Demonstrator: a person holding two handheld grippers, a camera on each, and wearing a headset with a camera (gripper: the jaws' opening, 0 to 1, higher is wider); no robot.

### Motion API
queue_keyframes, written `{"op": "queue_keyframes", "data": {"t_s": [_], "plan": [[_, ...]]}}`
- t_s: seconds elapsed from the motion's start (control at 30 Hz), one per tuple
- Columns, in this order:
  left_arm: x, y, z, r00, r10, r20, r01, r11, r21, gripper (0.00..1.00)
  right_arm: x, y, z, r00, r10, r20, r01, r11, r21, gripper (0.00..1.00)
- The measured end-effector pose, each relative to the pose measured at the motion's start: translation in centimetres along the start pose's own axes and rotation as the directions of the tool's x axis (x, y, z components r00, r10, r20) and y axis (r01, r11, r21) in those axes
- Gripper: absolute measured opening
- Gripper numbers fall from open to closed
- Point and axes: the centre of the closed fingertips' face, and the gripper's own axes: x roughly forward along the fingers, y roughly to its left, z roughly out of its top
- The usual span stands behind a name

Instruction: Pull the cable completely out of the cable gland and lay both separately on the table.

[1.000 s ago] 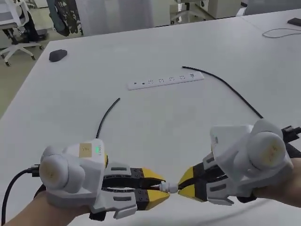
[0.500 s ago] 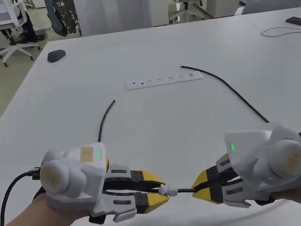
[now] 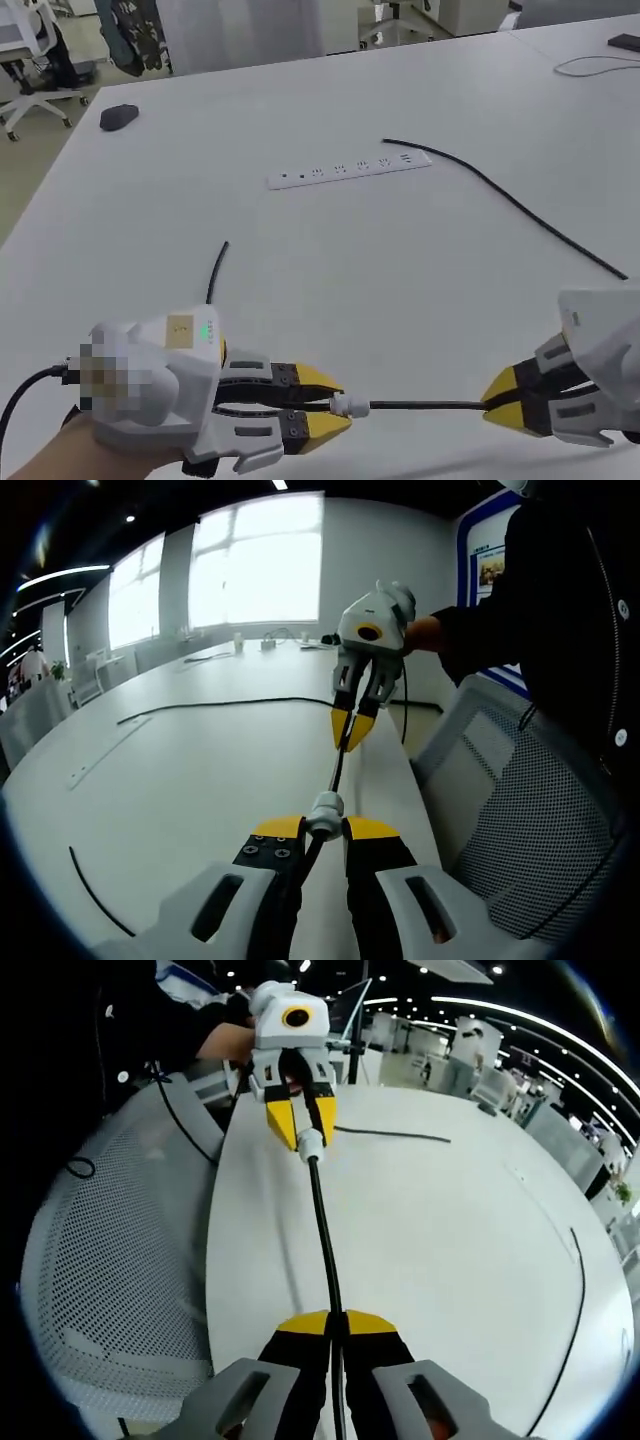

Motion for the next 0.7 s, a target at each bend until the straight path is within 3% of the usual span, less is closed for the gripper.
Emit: {"op": "queue_keyframes", "data": {"t_s": [0.13,0.47,0.53,0.6,0.7], "plan": [[-0.1,0.1,0.0,1.0000,0.004,-0.001,-0.004,1.000,0.001,0.15,-0.1,-0.6,-1.9,0.9973,-0.027,-0.068,0.026,0.999,-0.018,0.00],[-0.9,0.3,-0.4,0.9996,0.014,-0.023,-0.013,1.000,0.013,0.15,-1.0,-1.3,-5.1,0.9886,-0.043,-0.144,0.043,0.999,-0.002,0.00],[-1.0,0.4,-0.4,0.9996,0.016,-0.022,-0.016,1.000,0.016,0.15,-1.0,-1.6,-5.6,0.9837,-0.053,-0.172,0.055,0.998,0.011,0.00],[-1.0,0.4,-0.3,0.9996,0.015,-0.022,-0.015,1.000,0.014,0.15,-0.9,-1.3,-5.6,0.9837,-0.031,-0.177,0.048,0.995,0.091,0.00],[-1.1,0.6,-0.3,0.9994,0.025,-0.023,-0.025,1.000,0.013,0.15,-1.2,-1.8,-5.1,0.9851,-0.050,-0.165,0.061,0.996,0.067,0.00]]}}
